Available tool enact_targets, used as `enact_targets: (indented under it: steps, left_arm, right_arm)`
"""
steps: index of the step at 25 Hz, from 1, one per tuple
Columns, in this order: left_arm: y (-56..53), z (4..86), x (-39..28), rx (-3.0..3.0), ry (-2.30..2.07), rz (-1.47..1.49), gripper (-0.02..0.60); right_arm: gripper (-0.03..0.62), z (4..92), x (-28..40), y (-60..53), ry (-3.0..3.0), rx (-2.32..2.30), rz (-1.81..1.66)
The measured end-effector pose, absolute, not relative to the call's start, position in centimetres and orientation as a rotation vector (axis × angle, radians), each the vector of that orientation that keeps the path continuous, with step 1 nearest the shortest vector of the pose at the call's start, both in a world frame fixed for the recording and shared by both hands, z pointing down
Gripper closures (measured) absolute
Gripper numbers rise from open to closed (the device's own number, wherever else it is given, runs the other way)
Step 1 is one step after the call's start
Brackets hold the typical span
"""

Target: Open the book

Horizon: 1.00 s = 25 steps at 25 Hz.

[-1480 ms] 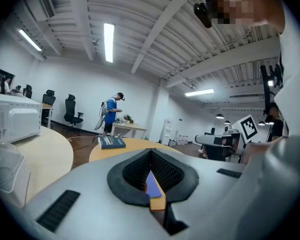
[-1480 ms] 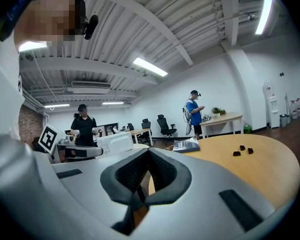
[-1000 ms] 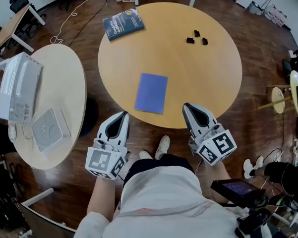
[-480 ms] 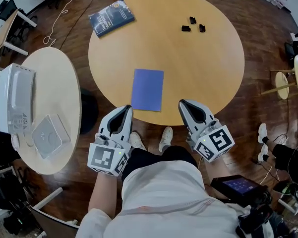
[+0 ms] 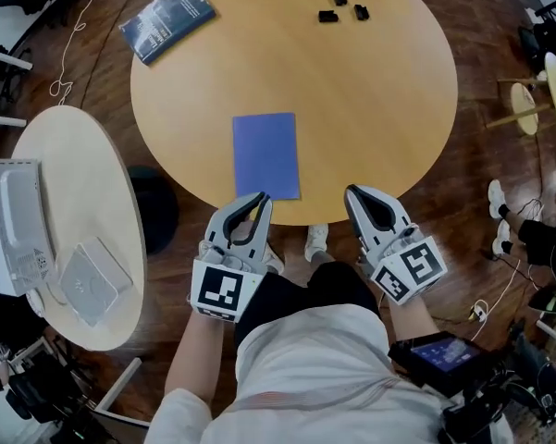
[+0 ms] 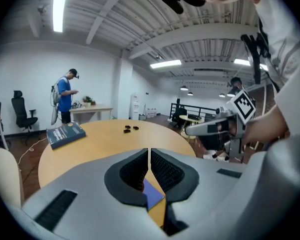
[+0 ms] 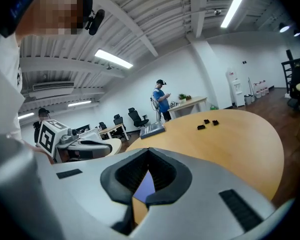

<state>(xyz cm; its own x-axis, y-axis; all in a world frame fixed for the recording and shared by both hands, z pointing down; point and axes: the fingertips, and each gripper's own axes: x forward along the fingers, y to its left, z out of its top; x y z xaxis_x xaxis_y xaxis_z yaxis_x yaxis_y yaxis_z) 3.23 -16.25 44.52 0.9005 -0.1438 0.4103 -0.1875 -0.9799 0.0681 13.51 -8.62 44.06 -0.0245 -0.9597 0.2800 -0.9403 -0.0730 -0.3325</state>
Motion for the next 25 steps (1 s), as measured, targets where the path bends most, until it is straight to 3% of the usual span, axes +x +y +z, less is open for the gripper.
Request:
enact_targets:
  steps: [15, 25]
  left_arm:
    - [-10.7, 60.7, 7.5, 3.014, 0.028, 1.198, 0.492]
    - [-10.0, 64.8, 8.2, 3.1, 0.075, 1.442, 0.482]
  right_arm:
    - [0.597, 51.2, 14.6, -5.8, 2.029, -2.158, -0.904]
    - [0.597, 53.2, 14.3, -5.0, 2.01, -2.164, -0.964]
